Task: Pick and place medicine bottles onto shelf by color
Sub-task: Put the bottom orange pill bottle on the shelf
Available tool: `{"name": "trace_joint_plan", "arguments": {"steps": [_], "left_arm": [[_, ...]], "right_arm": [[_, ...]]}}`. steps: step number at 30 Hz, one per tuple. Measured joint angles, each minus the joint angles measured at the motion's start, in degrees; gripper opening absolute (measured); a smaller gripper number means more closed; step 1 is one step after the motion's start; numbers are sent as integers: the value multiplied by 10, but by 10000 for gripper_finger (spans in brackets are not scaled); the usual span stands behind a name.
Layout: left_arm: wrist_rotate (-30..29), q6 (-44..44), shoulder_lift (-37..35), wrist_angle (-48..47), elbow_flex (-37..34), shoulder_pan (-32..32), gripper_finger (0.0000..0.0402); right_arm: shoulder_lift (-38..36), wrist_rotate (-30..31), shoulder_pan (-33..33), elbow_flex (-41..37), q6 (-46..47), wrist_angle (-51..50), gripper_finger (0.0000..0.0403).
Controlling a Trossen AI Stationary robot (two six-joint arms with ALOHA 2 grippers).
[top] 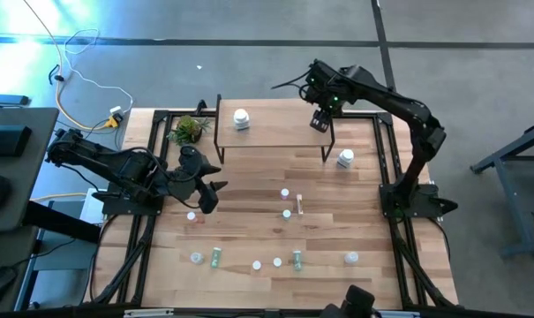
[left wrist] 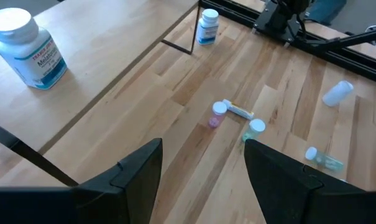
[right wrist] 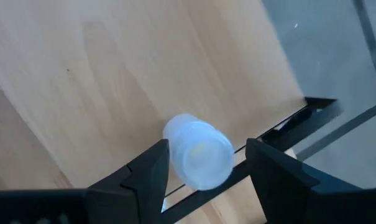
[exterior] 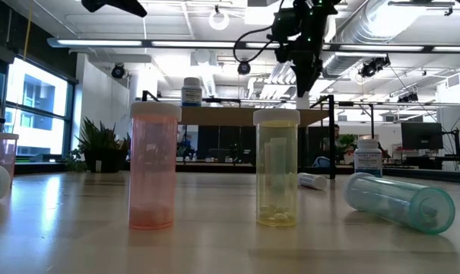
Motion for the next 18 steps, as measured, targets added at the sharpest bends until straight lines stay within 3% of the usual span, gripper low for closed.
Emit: {"name": "trace_joint_plan", "arguments": {"steps": [11,18], "left_arm": [[6,-60,0,-36,0,0,250],[60,-124,4,-89,0,-8,255]], "right_arm": [[-41,-1,-1,1,1,26,204],[-80,-7,-1,1,2,33,204]]}}
